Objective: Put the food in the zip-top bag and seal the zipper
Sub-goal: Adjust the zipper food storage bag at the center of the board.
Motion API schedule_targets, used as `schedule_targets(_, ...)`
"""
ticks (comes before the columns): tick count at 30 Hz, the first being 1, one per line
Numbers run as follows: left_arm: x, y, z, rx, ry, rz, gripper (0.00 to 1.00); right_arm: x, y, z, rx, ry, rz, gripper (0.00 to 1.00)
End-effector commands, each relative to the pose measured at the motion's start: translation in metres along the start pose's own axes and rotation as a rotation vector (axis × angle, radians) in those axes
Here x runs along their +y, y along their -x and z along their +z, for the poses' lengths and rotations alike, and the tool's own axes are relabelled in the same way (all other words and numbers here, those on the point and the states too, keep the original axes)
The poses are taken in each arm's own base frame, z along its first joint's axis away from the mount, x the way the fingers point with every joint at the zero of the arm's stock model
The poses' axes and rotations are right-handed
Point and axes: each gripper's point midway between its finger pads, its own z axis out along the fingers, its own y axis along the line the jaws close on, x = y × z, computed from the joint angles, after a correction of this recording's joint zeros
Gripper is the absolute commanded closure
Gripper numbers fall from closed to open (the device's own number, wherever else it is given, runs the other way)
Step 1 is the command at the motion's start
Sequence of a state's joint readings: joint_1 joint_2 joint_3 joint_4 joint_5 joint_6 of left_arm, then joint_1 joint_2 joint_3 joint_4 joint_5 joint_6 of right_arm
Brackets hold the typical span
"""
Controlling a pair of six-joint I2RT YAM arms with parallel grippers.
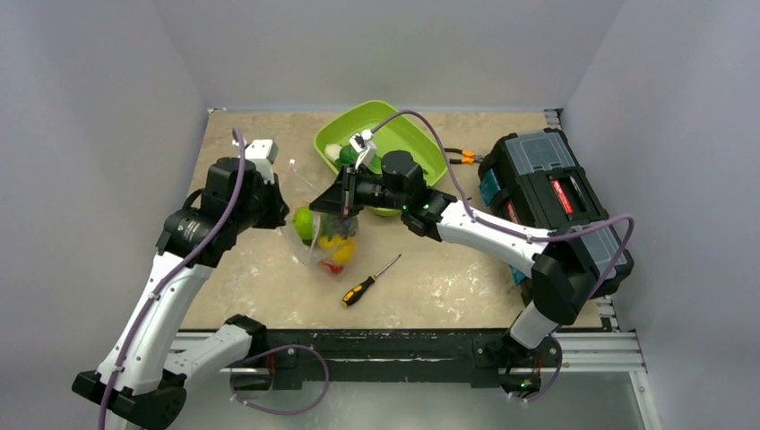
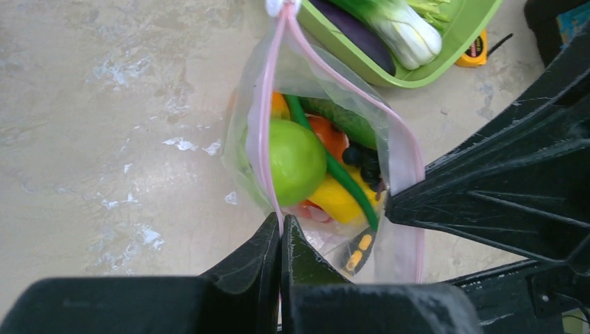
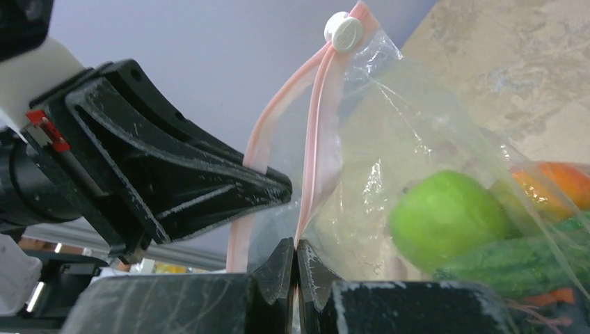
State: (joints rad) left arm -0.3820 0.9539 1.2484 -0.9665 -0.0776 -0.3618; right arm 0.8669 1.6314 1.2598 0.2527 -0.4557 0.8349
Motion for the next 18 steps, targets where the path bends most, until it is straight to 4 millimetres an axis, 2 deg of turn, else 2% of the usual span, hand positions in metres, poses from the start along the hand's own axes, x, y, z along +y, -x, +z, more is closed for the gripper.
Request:
schedule_targets(1, -0.028, 0.029, -0.026, -0.099, -0.146, -0.001, 1.00, 0.054, 0.037, -0.006, -0.165, 0.129, -0.039, 1.00)
schedule_targets(4, -0.042, 0.032, -0.026, -0.066, -0.212, -0.020, 1.00, 0.064, 0.042, -0.005, -0.180, 0.162, -0.025, 1.00)
schedule_targets(12, -0.057, 0.045, -0.029, -0.079, -0.304, -0.153, 1.00, 0.086, 0.047, -0.011, -0.228, 0.203, -0.074, 1.00)
schedule_targets(18, -0.051, 0.040, -0.022, -0.088, -0.292, -0.280, 1.00, 0.086, 0.040, -0.010, -0.224, 0.209, -0.107, 1.00)
